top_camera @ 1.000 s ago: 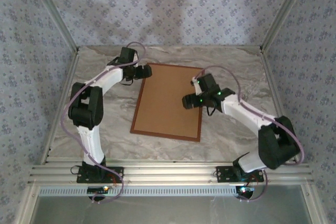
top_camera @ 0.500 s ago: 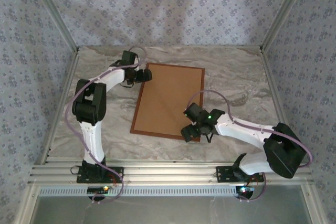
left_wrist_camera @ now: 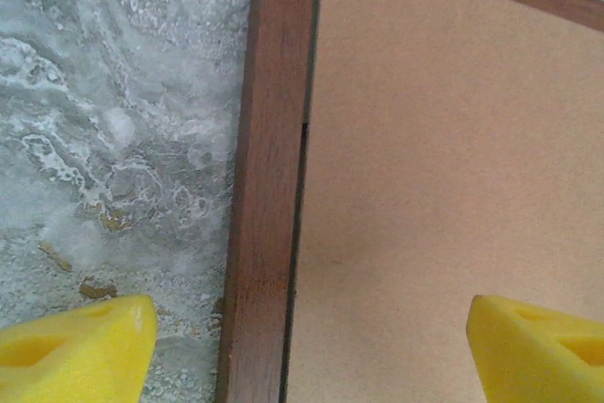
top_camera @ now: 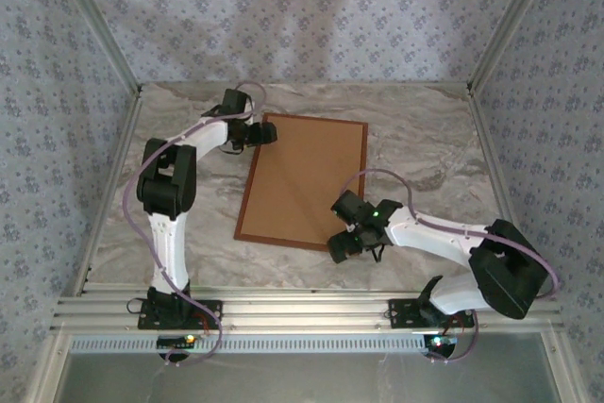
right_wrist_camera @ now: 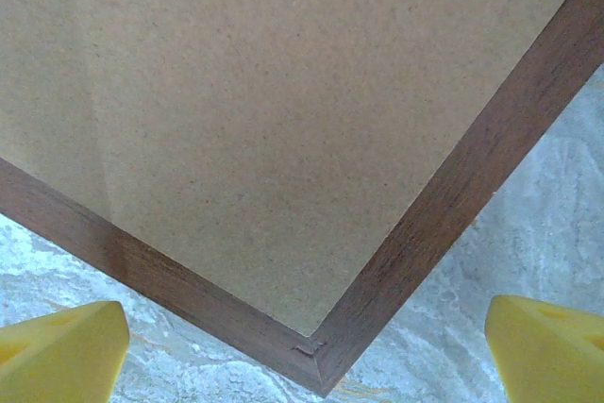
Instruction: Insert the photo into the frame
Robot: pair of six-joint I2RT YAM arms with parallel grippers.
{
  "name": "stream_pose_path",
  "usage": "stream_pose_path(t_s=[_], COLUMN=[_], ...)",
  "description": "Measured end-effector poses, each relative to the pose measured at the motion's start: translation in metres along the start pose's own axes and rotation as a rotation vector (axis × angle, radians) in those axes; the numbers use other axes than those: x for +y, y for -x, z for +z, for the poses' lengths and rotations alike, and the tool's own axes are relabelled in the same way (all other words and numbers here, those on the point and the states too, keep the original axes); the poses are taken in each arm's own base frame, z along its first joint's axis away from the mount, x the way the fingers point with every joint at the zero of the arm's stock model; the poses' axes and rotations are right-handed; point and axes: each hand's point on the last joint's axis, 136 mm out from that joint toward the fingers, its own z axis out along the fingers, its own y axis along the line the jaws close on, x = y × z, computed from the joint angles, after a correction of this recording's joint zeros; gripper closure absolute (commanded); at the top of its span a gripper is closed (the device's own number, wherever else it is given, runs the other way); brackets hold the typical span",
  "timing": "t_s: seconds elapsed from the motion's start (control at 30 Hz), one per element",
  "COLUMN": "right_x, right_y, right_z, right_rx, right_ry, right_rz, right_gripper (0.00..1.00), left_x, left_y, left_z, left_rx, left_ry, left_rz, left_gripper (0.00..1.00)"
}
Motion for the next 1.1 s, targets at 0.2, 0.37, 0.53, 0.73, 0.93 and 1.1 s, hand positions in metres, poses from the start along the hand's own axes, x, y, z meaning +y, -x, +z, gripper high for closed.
stream_pose_path(t_s=[0.2,0.37,0.53,0.73,0.93,1.1], right_x=[-0.002,0.0,0.003,0.003,-0.001,-0.002], right_y=[0.0,0.001,0.005,0.013,0.016,0.016], right_z=[0.005,0.008,0.01,0.012,0.012,0.013], right_rx=[0.023,0.033,0.037,0.031,0.036,0.042], right_ry=[0.018,0.051,0.089,0.146,0.194,0.2], right_rz=[0.038,0.059,0.08,0.131,0.198,0.222], right_gripper=[0.12,0.16,0.21,0.26,0.3,0.31], left_x=[0.001,-0.001,-0.003,-0.006,-0.006,-0.006], left_y=[-0.003,-0.001,-0.001,-0.002,-0.005,-0.006], left_z=[0.006,0.004,0.005,0.006,0.01,0.011], left_rx=[0.021,0.017,0.021,0.02,0.016,0.008], left_ry=[-0.002,-0.009,-0.017,-0.032,-0.04,-0.043], left_rz=[-0.005,-0.003,-0.002,-0.001,-0.003,-0.005], left_gripper=[0.14,0.14,0.14,0.15,0.15,0.15])
